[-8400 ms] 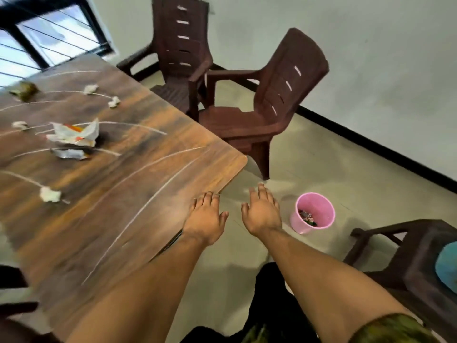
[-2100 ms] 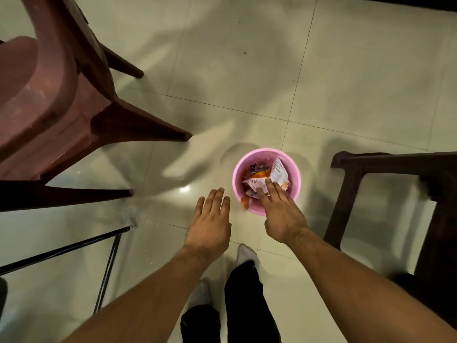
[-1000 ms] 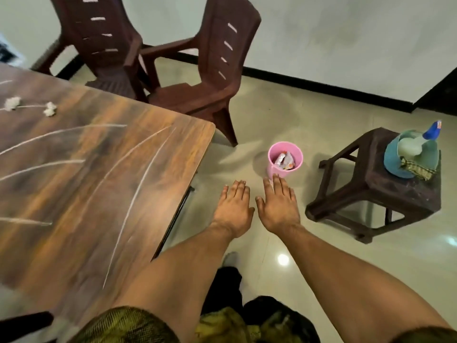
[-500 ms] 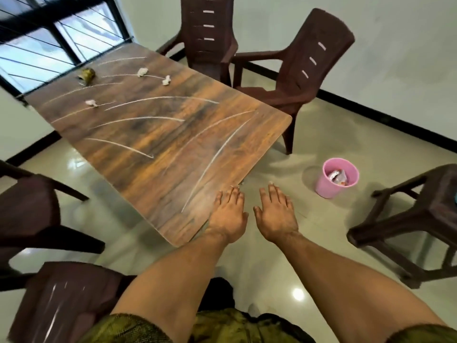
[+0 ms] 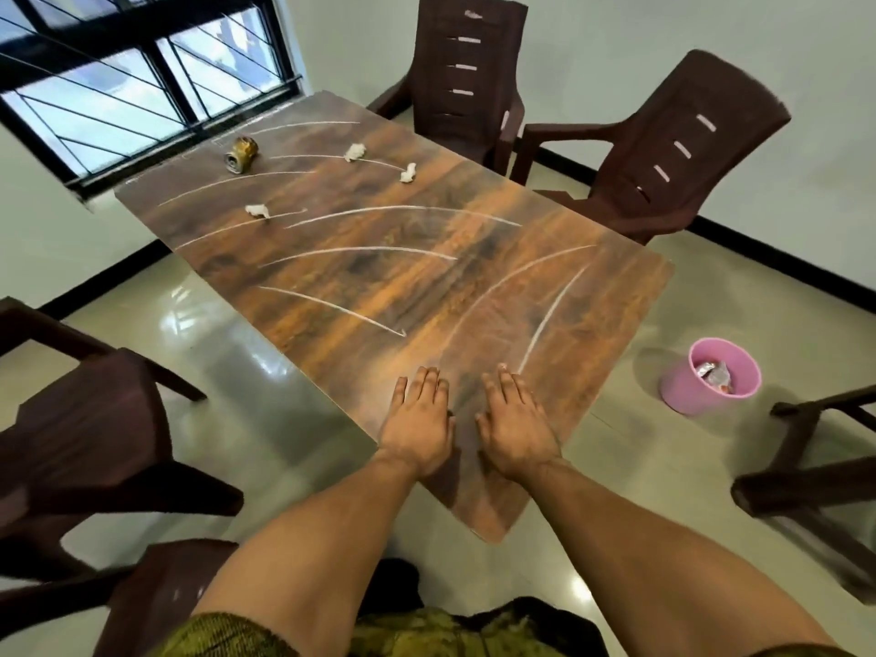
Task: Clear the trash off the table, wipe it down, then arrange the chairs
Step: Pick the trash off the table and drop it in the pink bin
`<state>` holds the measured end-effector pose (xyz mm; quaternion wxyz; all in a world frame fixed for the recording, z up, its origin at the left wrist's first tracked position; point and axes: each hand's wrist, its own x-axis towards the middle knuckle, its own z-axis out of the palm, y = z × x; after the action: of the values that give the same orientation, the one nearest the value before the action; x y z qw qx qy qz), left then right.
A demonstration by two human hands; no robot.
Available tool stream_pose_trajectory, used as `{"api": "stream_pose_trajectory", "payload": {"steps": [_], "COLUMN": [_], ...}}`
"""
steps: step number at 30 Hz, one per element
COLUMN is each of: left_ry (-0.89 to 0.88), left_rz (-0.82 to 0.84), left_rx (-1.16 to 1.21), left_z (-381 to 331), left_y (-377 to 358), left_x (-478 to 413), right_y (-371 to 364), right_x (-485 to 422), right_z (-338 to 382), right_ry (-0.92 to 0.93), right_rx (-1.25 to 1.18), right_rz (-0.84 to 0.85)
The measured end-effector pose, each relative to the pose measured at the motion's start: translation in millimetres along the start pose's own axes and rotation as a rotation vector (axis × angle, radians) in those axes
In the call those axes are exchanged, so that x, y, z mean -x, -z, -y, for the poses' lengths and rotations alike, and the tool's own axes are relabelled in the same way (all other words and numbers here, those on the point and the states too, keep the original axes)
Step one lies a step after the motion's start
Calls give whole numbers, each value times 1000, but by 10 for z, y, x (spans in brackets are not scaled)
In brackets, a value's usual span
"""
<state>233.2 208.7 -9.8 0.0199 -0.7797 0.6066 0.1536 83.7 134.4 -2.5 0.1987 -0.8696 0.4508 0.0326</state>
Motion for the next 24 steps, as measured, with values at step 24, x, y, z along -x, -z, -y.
{"api": "stream_pose_trajectory", "payload": {"steps": [24], "left_ry": [-50], "left_rz": [-32], "left_rx": [-35], "left_z": [2089], "left_y": [845], "left_x": [-1065], "right_y": [13], "right_x": [-1834], "right_z": [1722], "right_ry": [-21], "right_rx": [0], "right_rz": [-60]}}
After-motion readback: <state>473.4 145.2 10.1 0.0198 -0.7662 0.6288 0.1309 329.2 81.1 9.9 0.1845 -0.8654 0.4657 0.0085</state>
